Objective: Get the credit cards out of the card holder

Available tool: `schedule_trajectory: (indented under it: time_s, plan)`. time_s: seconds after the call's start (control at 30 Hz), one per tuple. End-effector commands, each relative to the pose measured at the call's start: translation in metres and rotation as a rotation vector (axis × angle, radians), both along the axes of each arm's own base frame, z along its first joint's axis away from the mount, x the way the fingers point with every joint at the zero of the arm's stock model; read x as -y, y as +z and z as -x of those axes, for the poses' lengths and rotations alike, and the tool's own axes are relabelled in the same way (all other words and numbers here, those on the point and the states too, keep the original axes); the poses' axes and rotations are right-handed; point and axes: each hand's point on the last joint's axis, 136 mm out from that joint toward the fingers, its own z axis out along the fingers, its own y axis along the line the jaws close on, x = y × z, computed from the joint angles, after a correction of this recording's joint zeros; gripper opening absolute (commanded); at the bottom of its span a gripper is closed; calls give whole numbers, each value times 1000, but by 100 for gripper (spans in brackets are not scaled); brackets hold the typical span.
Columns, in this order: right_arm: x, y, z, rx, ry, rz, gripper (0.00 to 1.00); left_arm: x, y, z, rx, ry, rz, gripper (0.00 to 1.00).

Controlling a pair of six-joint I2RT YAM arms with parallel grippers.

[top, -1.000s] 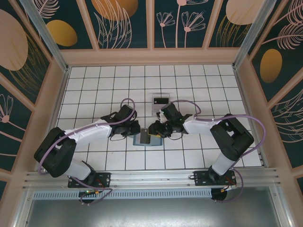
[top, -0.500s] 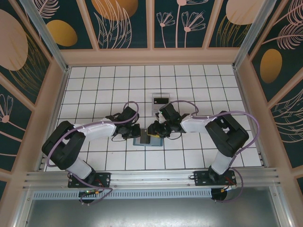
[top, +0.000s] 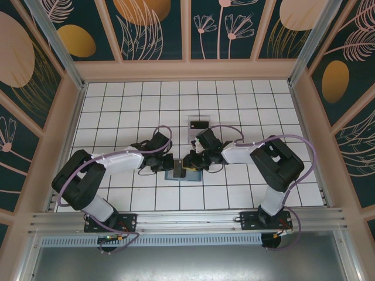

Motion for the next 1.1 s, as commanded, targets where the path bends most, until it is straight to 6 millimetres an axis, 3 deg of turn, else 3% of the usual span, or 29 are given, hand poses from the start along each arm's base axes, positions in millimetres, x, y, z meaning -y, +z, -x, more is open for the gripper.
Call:
schedule_trajectory:
  time_s: [0.0,0.17,0.3,0.73,1.07]
  plan:
    - [-9,2,-1,8,19,-20,23,-24,-26,21,-83,-3,-108,14]
    - [-12,6,-3,12,19,-39,22,-25,-27,22,-88,-4,-111,15]
    - [-10,4,-3,13,16,-28,15,-26,-26,21,-86,-3,-113,14]
    - [19,1,5,36,9,86,5,-29,-25,26,-91,6,-114,15]
    - [36,14,4,69,-8,123,2,-28,-24,32,-92,16,-96,15]
